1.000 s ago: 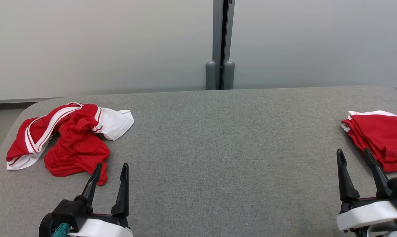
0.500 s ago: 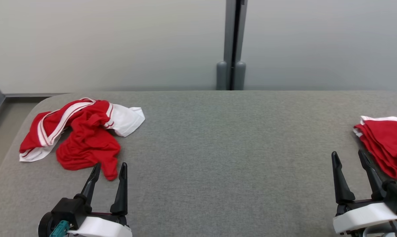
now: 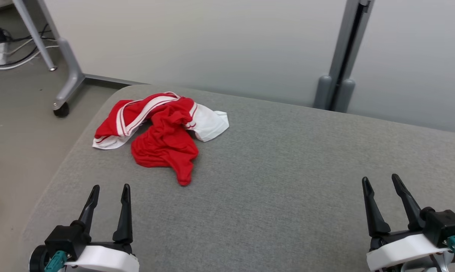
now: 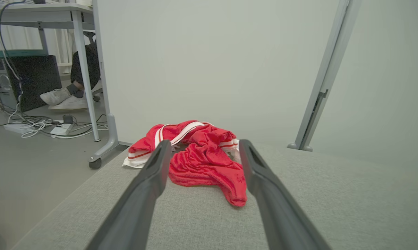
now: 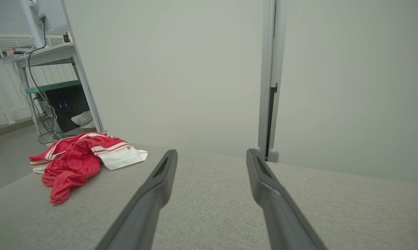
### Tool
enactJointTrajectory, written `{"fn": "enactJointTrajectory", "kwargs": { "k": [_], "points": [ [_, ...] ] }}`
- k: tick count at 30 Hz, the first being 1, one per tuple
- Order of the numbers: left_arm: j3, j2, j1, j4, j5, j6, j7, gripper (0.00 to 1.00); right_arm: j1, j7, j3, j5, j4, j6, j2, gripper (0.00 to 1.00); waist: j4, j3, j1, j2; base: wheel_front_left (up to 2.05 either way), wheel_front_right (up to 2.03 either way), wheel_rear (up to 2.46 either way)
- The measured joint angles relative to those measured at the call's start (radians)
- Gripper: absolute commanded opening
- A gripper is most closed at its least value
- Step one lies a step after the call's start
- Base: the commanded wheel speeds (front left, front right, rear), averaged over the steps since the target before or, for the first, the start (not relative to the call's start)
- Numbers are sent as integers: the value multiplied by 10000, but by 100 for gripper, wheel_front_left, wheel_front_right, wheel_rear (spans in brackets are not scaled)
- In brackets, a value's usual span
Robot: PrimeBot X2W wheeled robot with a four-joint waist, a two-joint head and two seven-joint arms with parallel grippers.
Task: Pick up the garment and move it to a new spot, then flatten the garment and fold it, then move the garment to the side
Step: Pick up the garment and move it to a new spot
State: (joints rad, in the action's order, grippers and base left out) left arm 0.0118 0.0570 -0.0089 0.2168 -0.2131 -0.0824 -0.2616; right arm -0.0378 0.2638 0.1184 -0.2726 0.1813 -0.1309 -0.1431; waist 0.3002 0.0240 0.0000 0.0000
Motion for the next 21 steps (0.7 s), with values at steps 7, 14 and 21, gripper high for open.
{"fn": "enactJointTrajectory", "kwargs": {
  "k": [7,14,21],
  "points": [
    [-40,-12,166,-54,13,148,0,100,-97,4,130,-8,77,0,77,100,946,65,0,0,0,0,0],
    [-23,-19,195,-100,13,174,0,100,-111,4,224,-6,128,0,98,100,1228,102,0,0,0,0,0],
    [52,-27,153,-81,-84,144,56,100,-205,4,372,8,169,0,115,100,968,-12,0,0,0,0,0]
  ]
}}
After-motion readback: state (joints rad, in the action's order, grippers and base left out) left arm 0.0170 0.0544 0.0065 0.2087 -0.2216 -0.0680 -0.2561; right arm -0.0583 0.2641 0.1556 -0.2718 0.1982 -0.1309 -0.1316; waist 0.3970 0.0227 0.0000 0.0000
